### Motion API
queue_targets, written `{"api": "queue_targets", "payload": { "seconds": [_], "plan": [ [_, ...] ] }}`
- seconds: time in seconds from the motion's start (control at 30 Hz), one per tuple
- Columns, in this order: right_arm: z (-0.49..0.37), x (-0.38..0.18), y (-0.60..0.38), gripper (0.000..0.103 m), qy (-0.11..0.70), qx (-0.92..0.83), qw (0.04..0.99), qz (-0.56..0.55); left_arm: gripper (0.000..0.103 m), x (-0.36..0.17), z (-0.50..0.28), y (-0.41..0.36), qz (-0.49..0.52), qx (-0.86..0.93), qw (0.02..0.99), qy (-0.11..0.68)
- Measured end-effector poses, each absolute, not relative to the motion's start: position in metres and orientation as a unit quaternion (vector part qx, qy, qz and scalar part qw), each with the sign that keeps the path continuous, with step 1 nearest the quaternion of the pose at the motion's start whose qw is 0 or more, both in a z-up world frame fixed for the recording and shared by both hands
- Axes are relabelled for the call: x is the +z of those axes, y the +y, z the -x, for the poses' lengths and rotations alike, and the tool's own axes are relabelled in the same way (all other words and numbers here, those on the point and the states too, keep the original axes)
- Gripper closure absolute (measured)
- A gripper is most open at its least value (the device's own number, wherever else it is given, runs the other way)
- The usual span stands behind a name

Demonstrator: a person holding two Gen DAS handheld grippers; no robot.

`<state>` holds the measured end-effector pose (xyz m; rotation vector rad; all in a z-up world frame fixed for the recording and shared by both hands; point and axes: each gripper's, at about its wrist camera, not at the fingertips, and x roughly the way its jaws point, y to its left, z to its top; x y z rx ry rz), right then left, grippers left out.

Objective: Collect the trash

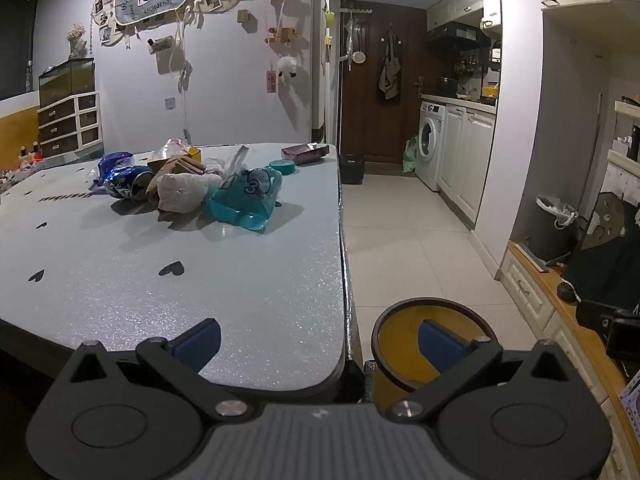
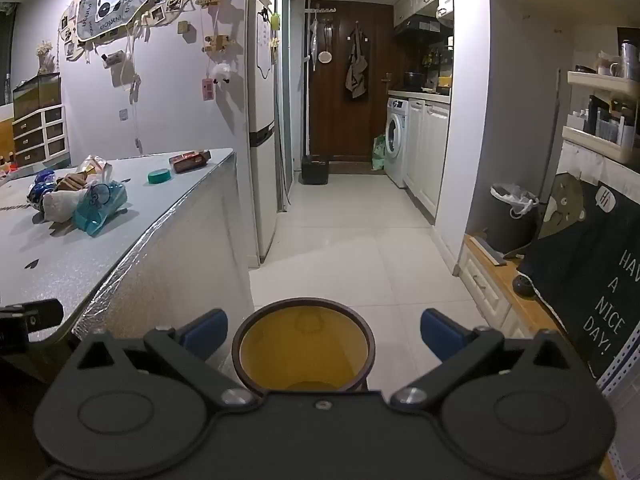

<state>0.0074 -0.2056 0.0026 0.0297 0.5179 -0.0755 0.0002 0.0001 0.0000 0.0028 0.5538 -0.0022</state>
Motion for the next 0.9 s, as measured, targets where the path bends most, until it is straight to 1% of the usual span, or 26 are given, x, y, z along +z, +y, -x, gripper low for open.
{"api": "queue_targets", "payload": {
  "seconds": [0.9],
  "plan": [
    [-0.0061,0.0047,-0.2056,0.000,0.254,-0.039,0.966,-0.011,0.000,0.0006,0.0016,0.0011,-0.001,-0.001,0.962,0.272]
  ]
}}
